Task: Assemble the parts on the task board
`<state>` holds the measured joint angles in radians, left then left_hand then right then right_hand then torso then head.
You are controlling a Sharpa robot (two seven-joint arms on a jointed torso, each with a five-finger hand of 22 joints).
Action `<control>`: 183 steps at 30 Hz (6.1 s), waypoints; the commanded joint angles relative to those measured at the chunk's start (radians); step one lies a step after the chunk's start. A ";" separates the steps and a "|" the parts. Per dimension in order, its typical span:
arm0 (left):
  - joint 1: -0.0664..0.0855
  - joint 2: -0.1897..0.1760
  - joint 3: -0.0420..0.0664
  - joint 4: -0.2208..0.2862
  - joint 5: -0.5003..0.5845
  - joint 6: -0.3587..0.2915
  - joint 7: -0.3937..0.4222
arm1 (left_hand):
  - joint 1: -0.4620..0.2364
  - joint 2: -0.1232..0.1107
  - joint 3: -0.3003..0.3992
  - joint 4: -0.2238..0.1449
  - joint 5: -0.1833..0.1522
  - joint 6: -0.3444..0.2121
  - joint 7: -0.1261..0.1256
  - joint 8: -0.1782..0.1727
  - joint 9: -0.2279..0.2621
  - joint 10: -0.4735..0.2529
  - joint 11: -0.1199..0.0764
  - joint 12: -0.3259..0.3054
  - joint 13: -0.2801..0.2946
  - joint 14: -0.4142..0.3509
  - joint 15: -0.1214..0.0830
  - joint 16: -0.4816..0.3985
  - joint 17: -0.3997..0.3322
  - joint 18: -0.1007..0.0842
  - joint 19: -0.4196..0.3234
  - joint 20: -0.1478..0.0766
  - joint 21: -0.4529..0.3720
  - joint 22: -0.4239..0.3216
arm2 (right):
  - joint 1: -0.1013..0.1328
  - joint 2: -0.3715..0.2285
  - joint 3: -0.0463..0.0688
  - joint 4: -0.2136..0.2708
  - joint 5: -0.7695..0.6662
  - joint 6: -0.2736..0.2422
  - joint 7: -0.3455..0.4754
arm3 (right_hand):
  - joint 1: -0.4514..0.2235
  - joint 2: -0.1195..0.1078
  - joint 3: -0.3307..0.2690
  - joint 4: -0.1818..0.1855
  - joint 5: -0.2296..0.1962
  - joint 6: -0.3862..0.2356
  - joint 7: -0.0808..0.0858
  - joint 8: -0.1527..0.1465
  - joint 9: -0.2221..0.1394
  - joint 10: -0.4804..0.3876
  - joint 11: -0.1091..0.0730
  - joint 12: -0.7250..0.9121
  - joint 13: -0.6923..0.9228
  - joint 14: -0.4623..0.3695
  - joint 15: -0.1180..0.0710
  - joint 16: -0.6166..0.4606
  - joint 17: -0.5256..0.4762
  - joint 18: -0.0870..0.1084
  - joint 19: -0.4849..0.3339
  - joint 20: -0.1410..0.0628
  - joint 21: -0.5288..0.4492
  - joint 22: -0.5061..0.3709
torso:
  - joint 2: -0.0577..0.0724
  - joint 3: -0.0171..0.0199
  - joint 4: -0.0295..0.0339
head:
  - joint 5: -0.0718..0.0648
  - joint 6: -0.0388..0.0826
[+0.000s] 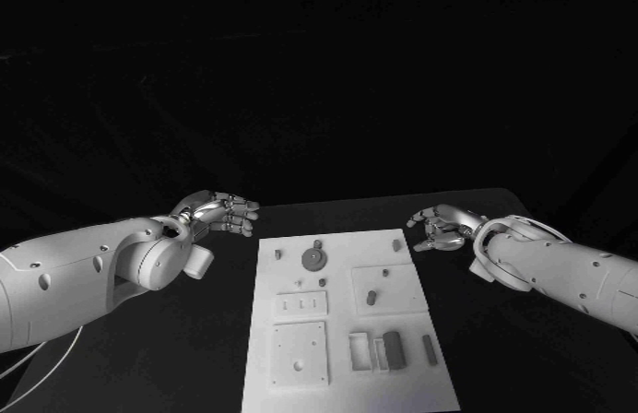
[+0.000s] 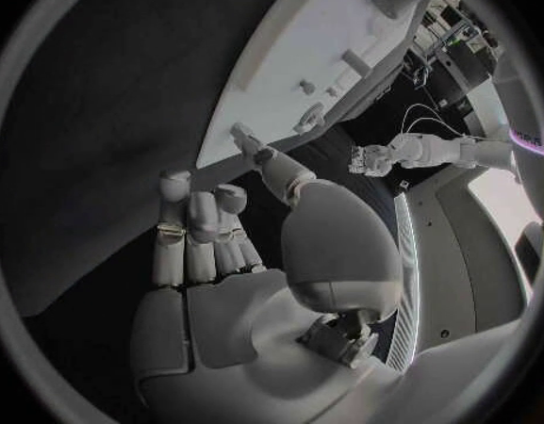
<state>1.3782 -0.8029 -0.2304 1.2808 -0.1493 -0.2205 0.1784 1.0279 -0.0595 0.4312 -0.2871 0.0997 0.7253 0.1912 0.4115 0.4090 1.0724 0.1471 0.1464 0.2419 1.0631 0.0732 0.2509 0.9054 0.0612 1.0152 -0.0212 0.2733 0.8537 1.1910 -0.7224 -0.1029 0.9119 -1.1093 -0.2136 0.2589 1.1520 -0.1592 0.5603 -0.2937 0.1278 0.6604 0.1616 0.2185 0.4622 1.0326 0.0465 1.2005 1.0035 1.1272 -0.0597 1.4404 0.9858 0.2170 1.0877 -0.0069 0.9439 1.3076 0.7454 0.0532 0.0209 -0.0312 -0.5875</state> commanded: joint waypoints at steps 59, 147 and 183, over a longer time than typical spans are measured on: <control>-0.002 0.016 0.001 0.017 -0.008 0.015 -0.003 | 0.003 0.011 -0.012 0.003 0.004 0.022 0.008 0.002 0.009 0.033 -0.020 0.029 0.036 0.005 0.005 -0.017 0.011 0.018 -0.007 0.000 -0.010 0.003 | -0.057 0.116 0.000 -0.122 -0.014 -0.002 0.049 | -0.029 0.067 -0.002 0.002 0.014 0.073 -0.034 0.066 0.016 0.014 -0.030 0.023 0.002 0.022 -0.026 0.030 0.021 0.045 0.005 -0.005 0.026 0.020 | 0.000 -0.0028 -0.0008 | 0.023 -0.013; -0.002 0.005 0.001 0.031 -0.011 0.016 -0.014 | 0.000 0.012 -0.013 0.003 0.002 0.017 0.011 -0.005 0.009 0.016 -0.015 0.027 0.050 0.009 0.004 -0.021 0.017 0.019 -0.005 -0.001 -0.011 0.004 | -0.059 0.150 0.000 -0.152 0.001 -0.040 0.060 | -0.048 0.166 0.021 0.001 -0.017 0.211 -0.021 0.130 0.052 0.017 -0.018 0.033 0.003 0.030 -0.015 0.047 0.031 0.045 -0.004 -0.010 0.047 0.020 | 0.001 -0.0026 -0.0010 | 0.021 -0.022; -0.002 0.008 0.001 0.047 -0.074 -0.008 -0.064 | -0.046 0.023 -0.059 0.007 -0.047 0.042 0.001 -0.002 0.017 0.035 -0.028 0.042 0.086 0.030 -0.004 -0.026 0.038 0.024 0.011 -0.008 -0.009 0.010 | -0.055 0.127 0.003 -0.031 -0.067 -0.123 -0.025 | -0.048 0.187 0.020 0.000 -0.039 0.319 -0.060 0.176 0.102 0.026 -0.055 0.029 -0.002 0.042 -0.047 0.050 0.033 0.045 0.002 -0.017 0.055 0.016 | 0.000 -0.0030 -0.0016 | 0.025 -0.026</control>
<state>1.3756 -0.7961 -0.2303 1.3244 -0.2039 -0.2203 0.1202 0.9827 -0.0435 0.3748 -0.2803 0.0532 0.7609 0.1911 0.4037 0.4253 1.1008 0.1158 0.1816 0.3270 1.0864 0.0679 0.2278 0.9424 0.0709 1.0207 -0.0267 0.2630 0.8624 1.1338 -0.5946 -0.1008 0.8689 -1.1479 -0.3181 0.2558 1.1033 0.0160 0.5756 -0.2955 0.0928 0.8675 0.0589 0.3695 0.5236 1.0599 -0.0020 1.2276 1.0024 1.1684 -0.1020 1.4869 1.0186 0.2410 1.0883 -0.0216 0.9950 1.3075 0.7448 0.0503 0.0197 -0.0067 -0.6129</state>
